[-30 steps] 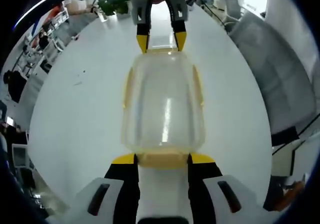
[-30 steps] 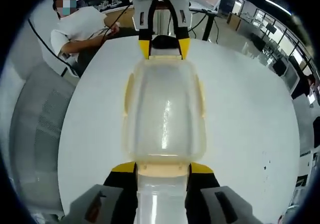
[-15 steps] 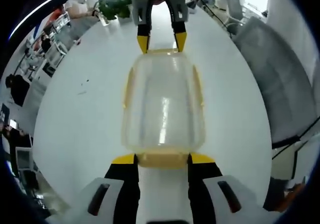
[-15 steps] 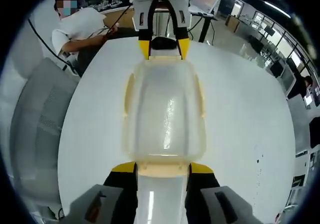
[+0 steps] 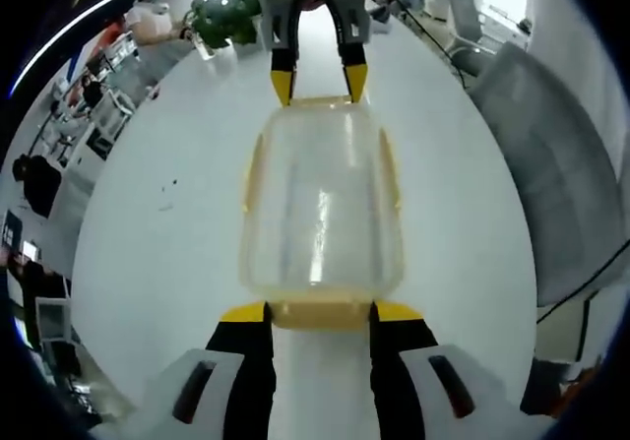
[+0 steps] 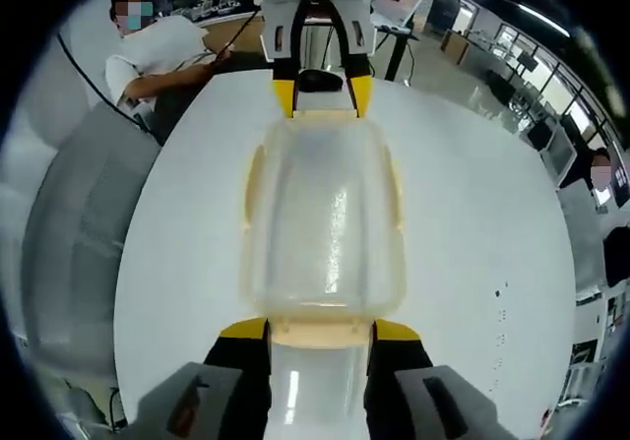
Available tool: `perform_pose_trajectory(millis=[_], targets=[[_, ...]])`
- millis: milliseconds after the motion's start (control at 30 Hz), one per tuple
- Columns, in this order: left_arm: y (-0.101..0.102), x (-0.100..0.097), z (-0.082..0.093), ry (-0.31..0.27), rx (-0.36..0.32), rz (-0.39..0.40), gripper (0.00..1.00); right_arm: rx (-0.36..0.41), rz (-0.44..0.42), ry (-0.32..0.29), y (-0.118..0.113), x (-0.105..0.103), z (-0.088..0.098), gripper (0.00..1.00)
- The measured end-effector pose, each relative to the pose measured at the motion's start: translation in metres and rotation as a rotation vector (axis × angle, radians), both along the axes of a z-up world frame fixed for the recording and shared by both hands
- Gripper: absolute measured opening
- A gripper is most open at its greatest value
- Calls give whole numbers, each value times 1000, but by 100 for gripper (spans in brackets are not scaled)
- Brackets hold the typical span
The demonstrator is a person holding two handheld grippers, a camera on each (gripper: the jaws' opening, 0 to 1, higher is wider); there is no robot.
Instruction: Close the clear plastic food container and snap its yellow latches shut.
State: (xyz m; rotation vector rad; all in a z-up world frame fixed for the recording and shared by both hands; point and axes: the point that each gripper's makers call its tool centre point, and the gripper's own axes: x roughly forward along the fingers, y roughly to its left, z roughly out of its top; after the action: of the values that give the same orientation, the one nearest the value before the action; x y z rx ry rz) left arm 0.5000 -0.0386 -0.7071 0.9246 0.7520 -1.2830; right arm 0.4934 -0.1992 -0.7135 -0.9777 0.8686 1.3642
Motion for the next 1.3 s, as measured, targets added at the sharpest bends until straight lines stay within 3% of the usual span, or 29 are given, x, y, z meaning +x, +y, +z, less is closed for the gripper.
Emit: perform_pose_trajectory(millis=[1300], targets=[[-94,-1,-8,16,-16,-15,35,-52,-13,20,-96,-3,-6,34]])
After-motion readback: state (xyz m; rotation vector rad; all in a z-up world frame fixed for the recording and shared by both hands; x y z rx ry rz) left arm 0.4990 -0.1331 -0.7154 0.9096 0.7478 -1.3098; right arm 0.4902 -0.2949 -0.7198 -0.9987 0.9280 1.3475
